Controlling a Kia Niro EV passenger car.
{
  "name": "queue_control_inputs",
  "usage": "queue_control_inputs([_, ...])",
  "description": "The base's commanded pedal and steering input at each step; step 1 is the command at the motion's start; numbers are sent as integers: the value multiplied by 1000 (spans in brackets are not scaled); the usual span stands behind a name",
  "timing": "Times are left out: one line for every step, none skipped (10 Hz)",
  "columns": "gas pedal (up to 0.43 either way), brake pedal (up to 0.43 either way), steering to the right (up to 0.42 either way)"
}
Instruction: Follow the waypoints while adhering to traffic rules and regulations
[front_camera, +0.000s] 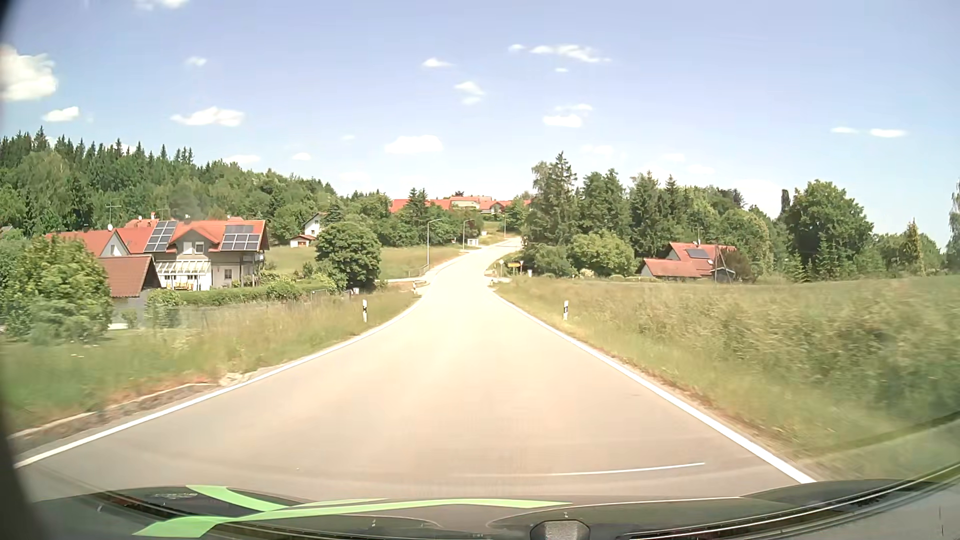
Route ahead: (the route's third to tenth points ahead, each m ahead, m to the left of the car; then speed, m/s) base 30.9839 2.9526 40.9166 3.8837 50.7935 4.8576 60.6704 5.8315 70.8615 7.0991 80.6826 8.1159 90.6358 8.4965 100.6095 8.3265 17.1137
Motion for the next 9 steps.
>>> queue_control_inputs([0,0,-17])
queue_control_inputs([0,0,-17])
queue_control_inputs([0,0,-17])
queue_control_inputs([0,0,-17])
queue_control_inputs([0,0,-17])
queue_control_inputs([0,0,-14])
queue_control_inputs([0,0,-11])
queue_control_inputs([0,0,-10])
queue_control_inputs([0,0,-10])
